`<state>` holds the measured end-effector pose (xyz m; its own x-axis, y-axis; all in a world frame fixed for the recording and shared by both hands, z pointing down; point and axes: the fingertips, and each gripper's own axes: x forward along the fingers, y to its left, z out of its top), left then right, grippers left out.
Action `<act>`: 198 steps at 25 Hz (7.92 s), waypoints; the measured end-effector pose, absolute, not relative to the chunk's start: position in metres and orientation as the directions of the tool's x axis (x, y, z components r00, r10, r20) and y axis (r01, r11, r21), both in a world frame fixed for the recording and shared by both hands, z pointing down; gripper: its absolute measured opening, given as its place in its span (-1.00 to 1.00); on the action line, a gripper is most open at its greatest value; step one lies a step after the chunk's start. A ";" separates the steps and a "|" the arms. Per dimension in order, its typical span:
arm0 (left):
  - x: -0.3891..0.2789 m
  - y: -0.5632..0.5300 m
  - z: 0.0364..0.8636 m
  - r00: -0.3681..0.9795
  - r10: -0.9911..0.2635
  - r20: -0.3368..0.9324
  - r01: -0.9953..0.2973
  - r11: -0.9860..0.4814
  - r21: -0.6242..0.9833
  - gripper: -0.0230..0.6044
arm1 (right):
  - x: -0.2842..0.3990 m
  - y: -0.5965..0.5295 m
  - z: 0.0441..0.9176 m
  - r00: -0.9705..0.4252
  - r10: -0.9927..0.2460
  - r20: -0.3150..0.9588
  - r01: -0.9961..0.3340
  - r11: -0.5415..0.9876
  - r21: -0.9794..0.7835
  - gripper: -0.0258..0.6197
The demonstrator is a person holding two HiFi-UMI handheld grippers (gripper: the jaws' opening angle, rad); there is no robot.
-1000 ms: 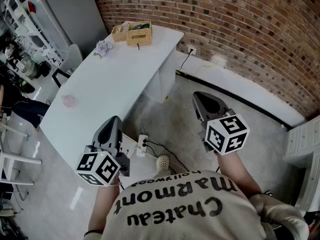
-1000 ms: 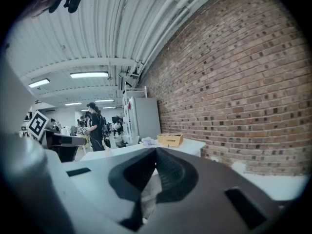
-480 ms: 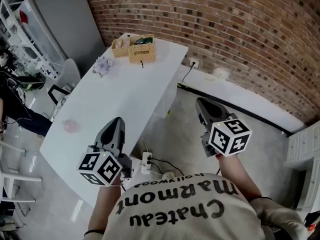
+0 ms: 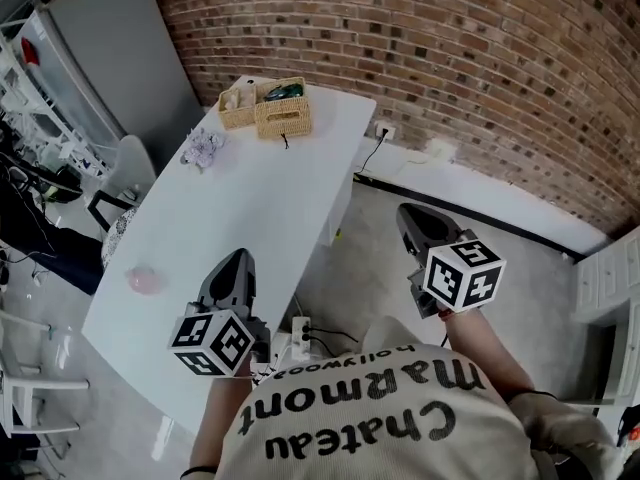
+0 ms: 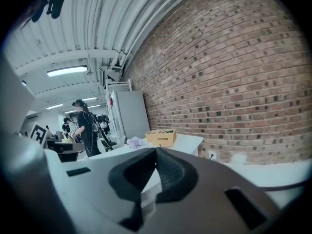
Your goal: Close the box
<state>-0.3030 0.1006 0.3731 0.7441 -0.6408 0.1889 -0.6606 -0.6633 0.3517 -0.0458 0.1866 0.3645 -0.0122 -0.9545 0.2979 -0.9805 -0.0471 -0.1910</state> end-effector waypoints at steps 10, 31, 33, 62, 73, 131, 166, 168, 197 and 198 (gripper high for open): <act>-0.298 0.088 0.392 0.720 -0.656 0.227 -0.692 -0.647 0.321 -0.92 | -0.031 0.164 0.375 0.006 -0.945 0.326 -0.981 -0.068 -0.179 -0.91; -0.223 -0.008 0.368 0.588 -0.794 0.152 -0.768 -0.491 0.411 -0.92 | 0.056 0.011 0.399 -0.217 -0.917 0.334 -0.958 0.136 -0.251 -0.91; -0.217 -0.018 0.367 0.560 -0.815 0.152 -0.788 -0.466 0.403 -0.92 | 0.062 -0.008 0.399 -0.250 -0.910 0.332 -0.952 0.168 -0.255 -0.91; -0.244 -0.057 0.428 0.258 -0.924 0.281 -0.933 -0.163 0.320 -0.92 | 0.023 -0.197 0.533 -0.399 -0.681 0.614 -0.759 0.621 0.196 -0.55; -0.262 -0.082 0.440 0.245 -0.918 0.313 -0.936 -0.140 0.323 -0.92 | 0.008 -0.236 0.578 -0.227 -0.692 0.686 -0.607 0.651 0.456 -0.25; -0.265 -0.064 0.424 0.221 -0.940 0.258 -0.925 -0.119 0.360 -0.92 | 0.006 -0.244 0.496 -0.247 -0.814 0.526 -0.431 0.578 0.693 -0.76; -0.201 -0.111 0.429 0.299 -0.917 0.265 -0.907 -0.187 0.378 -0.92 | 0.035 -0.308 0.436 -0.331 -0.783 0.527 -0.608 0.604 0.515 -0.76; -0.195 -0.120 0.430 0.301 -0.914 0.273 -0.906 -0.185 0.380 -0.92 | 0.039 -0.315 0.434 -0.346 -0.775 0.528 -0.605 0.615 0.506 -0.76; -0.116 -0.228 0.418 0.285 -0.928 0.242 -0.903 -0.174 0.393 -0.92 | 0.065 -0.366 0.423 -0.502 -0.764 0.405 -0.636 0.643 0.425 -0.77; -0.116 -0.229 0.417 0.279 -0.931 0.236 -0.904 -0.172 0.391 -0.92 | 0.066 -0.367 0.423 -0.501 -0.766 0.403 -0.637 0.641 0.428 -0.77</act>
